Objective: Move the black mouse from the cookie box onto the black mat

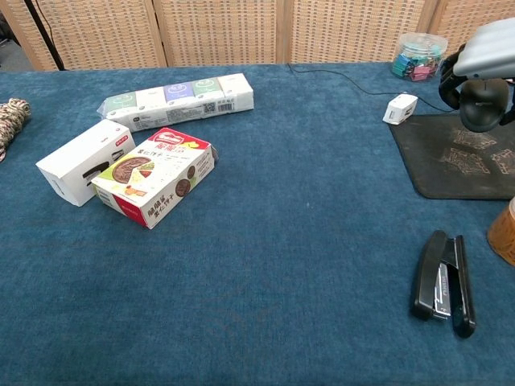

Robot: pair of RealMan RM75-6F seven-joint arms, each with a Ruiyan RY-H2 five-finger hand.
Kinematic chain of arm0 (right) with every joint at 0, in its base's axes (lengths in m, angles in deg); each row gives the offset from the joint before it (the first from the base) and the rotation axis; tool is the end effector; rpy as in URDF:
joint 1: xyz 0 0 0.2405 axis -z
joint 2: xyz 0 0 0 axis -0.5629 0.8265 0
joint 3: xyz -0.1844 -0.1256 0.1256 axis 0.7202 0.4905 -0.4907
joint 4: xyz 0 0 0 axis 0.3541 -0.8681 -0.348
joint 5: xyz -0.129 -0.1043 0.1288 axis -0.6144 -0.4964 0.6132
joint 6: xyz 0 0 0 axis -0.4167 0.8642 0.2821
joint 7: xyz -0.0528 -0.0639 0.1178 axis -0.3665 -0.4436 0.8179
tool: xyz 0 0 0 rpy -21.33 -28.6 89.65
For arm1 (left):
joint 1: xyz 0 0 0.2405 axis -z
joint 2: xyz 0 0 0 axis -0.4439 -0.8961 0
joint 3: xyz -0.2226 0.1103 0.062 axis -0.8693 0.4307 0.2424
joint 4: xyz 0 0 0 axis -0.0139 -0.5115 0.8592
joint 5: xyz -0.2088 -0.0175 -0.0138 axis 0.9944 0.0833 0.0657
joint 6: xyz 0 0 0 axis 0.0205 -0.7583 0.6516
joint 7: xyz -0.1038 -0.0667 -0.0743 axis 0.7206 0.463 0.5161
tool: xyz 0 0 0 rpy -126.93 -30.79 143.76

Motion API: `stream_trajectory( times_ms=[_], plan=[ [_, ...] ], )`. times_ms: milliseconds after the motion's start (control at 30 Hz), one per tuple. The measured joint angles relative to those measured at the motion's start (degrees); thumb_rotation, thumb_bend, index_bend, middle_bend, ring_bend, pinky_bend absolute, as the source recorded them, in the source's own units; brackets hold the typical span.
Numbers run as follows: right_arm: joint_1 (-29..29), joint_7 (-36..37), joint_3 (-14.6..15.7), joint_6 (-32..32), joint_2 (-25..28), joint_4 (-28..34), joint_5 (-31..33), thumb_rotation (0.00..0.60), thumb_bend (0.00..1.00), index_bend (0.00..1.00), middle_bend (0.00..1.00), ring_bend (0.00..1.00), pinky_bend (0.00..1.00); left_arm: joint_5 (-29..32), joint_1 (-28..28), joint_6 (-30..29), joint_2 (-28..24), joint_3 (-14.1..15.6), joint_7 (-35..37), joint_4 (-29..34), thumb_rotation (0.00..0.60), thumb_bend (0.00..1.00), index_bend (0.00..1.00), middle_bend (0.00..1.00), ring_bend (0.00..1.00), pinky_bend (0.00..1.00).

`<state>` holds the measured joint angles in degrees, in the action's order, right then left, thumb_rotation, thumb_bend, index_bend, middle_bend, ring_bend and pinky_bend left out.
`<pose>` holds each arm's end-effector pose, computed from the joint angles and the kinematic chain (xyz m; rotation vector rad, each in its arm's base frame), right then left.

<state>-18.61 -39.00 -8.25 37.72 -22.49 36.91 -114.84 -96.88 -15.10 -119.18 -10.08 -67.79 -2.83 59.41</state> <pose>-0.2588 -0.4483 0.1074 2.2970 -0.0942 0.3655 -0.2933 0.2225 0.1485 -1.3696 -0.8932 -0.8898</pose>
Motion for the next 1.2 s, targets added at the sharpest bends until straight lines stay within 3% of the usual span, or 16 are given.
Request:
stream_trajectory(
  times_ms=[367, 633, 800, 1200],
  plan=[
    [3.43, 5.50, 4.93, 5.44, -5.00, -10.27, -3.29, 0.600, 0.26, 0.50, 0.43, 0.25, 0.33, 0.15, 0.40, 0.79, 0.93, -0.06, -1.67, -0.16, 0.600, 0.05, 0.00, 0.00, 0.00, 0.00],
    [3.40, 6.31, 6.19, 7.62, -7.14, -13.05, -4.37, 0.600, 0.30, 0.49, 0.43, 0.25, 0.33, 0.37, 0.38, 0.90, 1.16, -0.18, -2.03, -0.30, 0.600, 0.05, 0.00, 0.00, 0.00, 0.00],
    [3.15, 6.52, 7.07, 6.88, -7.69, -14.25, -4.98, 0.600, 0.36, 0.48, 0.42, 0.23, 0.33, 0.56, 0.35, 0.90, 1.28, -0.25, -2.28, -0.41, 0.600, 0.05, 0.00, 0.00, 0.00, 0.00],
    [3.84, 6.79, 7.93, 5.16, -8.98, -16.81, -4.83, 0.600, 0.41, 0.46, 0.39, 0.20, 0.33, 1.07, 0.50, 1.38, 1.42, -0.49, -2.72, -0.43, 0.600, 0.05, 0.00, 0.00, 0.00, 0.00]
  ],
)
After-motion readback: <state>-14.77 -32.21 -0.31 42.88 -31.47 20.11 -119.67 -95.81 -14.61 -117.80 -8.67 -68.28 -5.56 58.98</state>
